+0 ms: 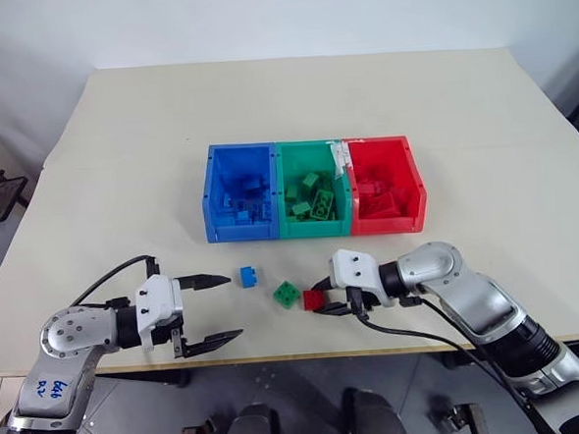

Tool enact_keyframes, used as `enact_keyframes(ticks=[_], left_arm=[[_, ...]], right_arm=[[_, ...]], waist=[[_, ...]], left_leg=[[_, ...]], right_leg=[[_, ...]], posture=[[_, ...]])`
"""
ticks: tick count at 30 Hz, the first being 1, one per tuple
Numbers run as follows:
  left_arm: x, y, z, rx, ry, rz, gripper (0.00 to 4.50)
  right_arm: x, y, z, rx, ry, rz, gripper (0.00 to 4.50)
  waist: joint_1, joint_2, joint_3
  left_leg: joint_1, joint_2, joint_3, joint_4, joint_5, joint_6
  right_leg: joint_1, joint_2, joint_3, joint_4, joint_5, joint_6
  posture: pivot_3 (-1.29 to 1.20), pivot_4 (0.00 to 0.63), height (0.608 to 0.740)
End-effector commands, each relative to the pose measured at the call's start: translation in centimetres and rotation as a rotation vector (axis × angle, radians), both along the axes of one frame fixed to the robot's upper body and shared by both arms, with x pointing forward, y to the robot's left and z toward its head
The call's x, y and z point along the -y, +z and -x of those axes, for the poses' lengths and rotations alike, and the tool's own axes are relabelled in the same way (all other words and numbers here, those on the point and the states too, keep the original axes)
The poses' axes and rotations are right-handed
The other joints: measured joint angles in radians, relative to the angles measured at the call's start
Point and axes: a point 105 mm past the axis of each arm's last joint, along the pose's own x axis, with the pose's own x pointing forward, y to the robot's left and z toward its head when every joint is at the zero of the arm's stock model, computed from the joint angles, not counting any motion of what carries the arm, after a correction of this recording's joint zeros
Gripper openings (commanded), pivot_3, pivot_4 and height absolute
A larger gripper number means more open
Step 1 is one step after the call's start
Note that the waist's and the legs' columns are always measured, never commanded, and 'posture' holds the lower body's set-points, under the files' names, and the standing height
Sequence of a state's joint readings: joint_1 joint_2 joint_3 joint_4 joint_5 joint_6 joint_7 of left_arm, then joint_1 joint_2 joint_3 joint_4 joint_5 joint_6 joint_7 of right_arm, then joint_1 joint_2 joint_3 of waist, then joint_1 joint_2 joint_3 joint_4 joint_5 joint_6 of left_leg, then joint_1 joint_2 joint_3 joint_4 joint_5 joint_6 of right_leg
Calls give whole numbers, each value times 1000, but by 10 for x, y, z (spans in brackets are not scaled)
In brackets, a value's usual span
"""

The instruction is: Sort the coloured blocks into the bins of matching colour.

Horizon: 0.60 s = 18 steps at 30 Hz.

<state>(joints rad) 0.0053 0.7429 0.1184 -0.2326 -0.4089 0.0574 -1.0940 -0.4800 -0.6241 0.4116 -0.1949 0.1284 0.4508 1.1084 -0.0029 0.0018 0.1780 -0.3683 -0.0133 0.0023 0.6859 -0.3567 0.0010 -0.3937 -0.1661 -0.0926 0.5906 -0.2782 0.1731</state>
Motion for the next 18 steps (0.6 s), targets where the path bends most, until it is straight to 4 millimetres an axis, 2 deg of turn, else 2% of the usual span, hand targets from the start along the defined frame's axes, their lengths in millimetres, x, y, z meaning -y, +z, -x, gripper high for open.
enact_keyframes(ticks=[1, 3, 5, 9, 12, 15, 18], left_arm=[[0, 12, -1, 55, 6, 12, 4500], [-2, 17, -7, 72, 40, 38, 4500], [-4, 24, -12, 80, 79, 82, 4500], [0, 30, -19, 83, 123, 166, 4500], [4, 39, -26, 125, 158, 226, 4500], [8, 57, -41, 177, 226, 337, 4500], [9, 57, -46, 173, 252, 341, 4500]], right_arm=[[10, 11, -6, -4, -81, -84, 1422], [17, 27, -5, 12, -81, -180, 1422], [26, 58, -5, 50, -83, -341, 1422], [58, 98, -29, 171, -240, -501, 1422], [81, 110, -51, 275, -369, -505, 1422], [119, 122, -88, 400, -591, -476, 1422], [121, 116, -99, 379, -618, -456, 1422]], waist=[[3, 0, 0], [5, 0, 0], [7, 0, 0], [2, 0, 0], [1, 0, 0], [2, 0, 0], [-1, 0, 0]], left_leg=[[0, 0, 0, 0, 0, 0], [-1, 0, 0, 0, 0, 0], [-1, 0, 0, 1, 0, 0], [0, 0, 0, 0, 0, 0], [0, 0, 0, 0, 0, 0], [0, 0, 1, 1, 0, 0], [-1, 0, 1, 2, 0, 0]], right_leg=[[0, 0, 0, 0, 0, 0], [0, 0, 0, 0, 0, 0], [0, 0, 0, 0, 0, 0], [0, 0, 0, 0, 0, 0], [0, 0, 0, 0, 0, 0], [0, 0, 0, 0, 0, 0], [0, 0, 0, 0, 0, 0]], posture=[[0, 150, 740], [0, 150, 740], [0, 150, 740], [0, 150, 740], [0, 150, 740], [0, 150, 740], [0, 150, 740]])
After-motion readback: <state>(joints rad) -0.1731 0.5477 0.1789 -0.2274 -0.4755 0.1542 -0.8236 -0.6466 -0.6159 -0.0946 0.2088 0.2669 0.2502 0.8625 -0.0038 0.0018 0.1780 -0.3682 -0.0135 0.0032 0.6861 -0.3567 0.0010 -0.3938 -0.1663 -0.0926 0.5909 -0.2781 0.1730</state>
